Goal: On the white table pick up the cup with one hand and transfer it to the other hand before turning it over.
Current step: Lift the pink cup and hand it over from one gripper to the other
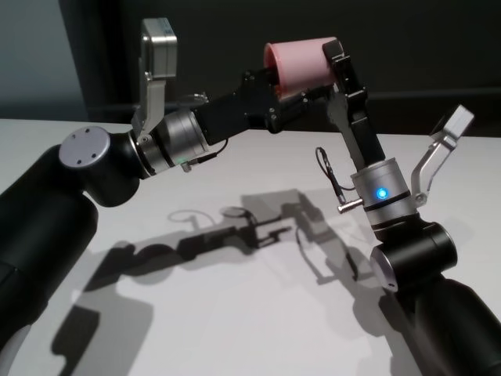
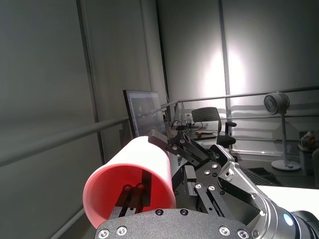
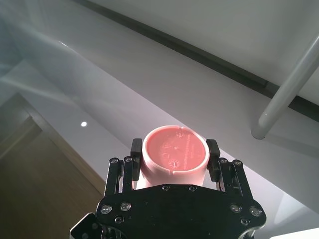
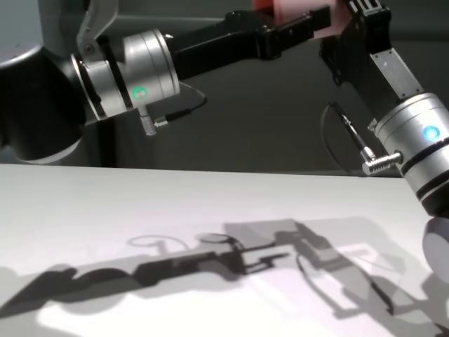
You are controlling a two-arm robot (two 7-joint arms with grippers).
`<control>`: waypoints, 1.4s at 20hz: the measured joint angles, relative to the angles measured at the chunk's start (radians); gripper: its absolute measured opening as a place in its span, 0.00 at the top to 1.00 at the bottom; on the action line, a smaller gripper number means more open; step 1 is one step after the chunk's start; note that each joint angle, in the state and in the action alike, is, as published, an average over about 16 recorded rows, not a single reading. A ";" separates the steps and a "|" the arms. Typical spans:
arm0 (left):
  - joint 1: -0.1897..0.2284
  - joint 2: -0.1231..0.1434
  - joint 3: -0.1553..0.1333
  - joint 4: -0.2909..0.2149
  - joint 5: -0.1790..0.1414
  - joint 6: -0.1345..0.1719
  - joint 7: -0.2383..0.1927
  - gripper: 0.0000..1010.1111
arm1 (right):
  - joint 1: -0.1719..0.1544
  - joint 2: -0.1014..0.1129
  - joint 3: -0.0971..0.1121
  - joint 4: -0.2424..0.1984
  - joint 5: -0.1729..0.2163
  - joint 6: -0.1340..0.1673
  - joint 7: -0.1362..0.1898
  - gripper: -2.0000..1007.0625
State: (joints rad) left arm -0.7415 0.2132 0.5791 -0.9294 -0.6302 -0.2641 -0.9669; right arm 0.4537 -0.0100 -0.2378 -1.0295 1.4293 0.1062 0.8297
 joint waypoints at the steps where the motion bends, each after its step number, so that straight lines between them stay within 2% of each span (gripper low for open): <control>1: 0.001 0.001 0.000 -0.001 0.000 0.000 0.000 0.56 | 0.000 0.000 0.000 0.000 0.000 0.000 0.000 0.27; 10: 0.013 0.011 -0.007 -0.019 -0.007 0.000 -0.004 0.24 | 0.000 0.000 0.000 0.000 0.000 0.000 0.000 0.27; 15: 0.020 0.020 -0.009 -0.032 -0.012 0.003 -0.006 0.10 | 0.000 0.000 0.000 0.000 0.000 0.000 0.000 0.27; 21: 0.027 0.035 -0.006 -0.051 -0.014 0.017 -0.003 0.02 | 0.000 0.000 0.000 0.000 0.000 0.000 0.000 0.27; 28: 0.044 0.065 0.000 -0.090 -0.013 0.044 0.011 0.01 | 0.000 0.000 0.000 0.000 0.000 0.000 0.000 0.27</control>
State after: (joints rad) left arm -0.6979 0.2782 0.5790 -1.0192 -0.6432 -0.2202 -0.9562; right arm 0.4537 -0.0101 -0.2377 -1.0295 1.4292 0.1063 0.8293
